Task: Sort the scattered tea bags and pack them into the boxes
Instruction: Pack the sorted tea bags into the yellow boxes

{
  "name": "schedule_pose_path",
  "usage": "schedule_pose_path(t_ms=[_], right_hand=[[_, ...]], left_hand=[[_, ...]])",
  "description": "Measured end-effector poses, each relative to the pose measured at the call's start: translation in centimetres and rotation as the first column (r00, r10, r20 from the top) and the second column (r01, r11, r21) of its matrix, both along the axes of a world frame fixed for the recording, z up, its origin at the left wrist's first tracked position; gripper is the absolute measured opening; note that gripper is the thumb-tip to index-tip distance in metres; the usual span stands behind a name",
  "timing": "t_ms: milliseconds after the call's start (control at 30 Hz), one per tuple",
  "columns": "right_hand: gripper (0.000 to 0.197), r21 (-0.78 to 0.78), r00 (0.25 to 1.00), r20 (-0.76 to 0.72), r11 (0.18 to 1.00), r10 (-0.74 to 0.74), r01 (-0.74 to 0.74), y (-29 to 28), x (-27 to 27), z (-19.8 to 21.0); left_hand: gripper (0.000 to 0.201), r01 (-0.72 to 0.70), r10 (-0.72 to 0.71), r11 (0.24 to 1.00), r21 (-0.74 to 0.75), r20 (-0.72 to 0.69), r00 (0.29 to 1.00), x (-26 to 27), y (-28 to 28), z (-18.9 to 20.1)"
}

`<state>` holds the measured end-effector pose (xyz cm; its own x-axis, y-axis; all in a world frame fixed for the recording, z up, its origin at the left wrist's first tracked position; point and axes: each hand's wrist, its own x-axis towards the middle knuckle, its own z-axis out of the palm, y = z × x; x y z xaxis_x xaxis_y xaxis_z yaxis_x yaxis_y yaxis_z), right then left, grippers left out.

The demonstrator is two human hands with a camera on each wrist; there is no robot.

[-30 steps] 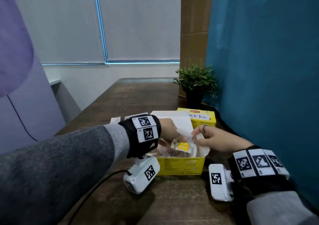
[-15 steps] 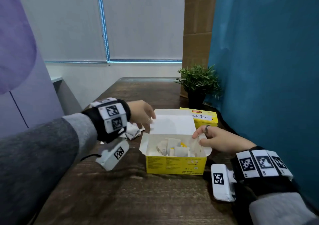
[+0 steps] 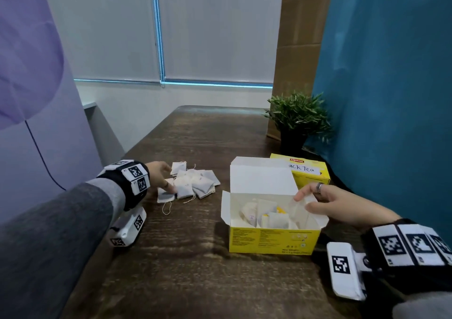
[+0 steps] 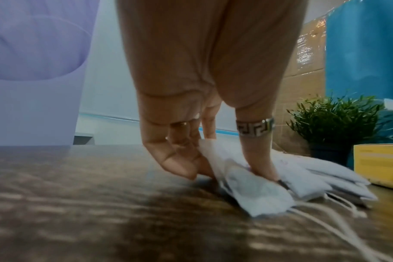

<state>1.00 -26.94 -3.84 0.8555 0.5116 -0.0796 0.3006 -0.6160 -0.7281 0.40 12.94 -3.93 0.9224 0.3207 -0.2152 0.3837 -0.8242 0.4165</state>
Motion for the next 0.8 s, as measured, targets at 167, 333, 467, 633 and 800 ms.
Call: schedule_pose_path(t_ms=[167,333,467,633,800], right_hand=[[0.021,0.002,0.999,-0.035,1.0,0.019,-0.019,-0.1,0.0,0.0],[0.024,0.005,0.999,-0.044,1.0,0.03,-0.029,-0.2,0.2,0.0],[0.021,0.0,0.998,-0.065,1.0,0.025,-0.025,-0.2,0.1,0.1],[0.02,-0.019,0.998,-0.058,1.0,0.014,-0.015,-0.2,0.1,0.0],[0.02,-0.03,0.999,-0.033,0.999,0.027,-0.028,-0.1,0.3,0.0]], left_hand=[[0.033,0.016,-0.028,0.993,-0.116,-0.109,0.994,0.3,1.9,-0.6],[0.012,0.018,-0.034,0.903,-0.43,-0.029,0.999,-0.3,2.0,1.8],[0.014,0.082,-0.036,0.825,-0.559,0.092,0.995,0.5,0.1,2.3],[0.031,0.082,-0.07,0.967,-0.24,0.057,0.996,1.7,-2.9,0.2],[0.052,0.036,-0.036,0.999,-0.005,-0.036,0.999,2.5,-3.1,-0.3]])
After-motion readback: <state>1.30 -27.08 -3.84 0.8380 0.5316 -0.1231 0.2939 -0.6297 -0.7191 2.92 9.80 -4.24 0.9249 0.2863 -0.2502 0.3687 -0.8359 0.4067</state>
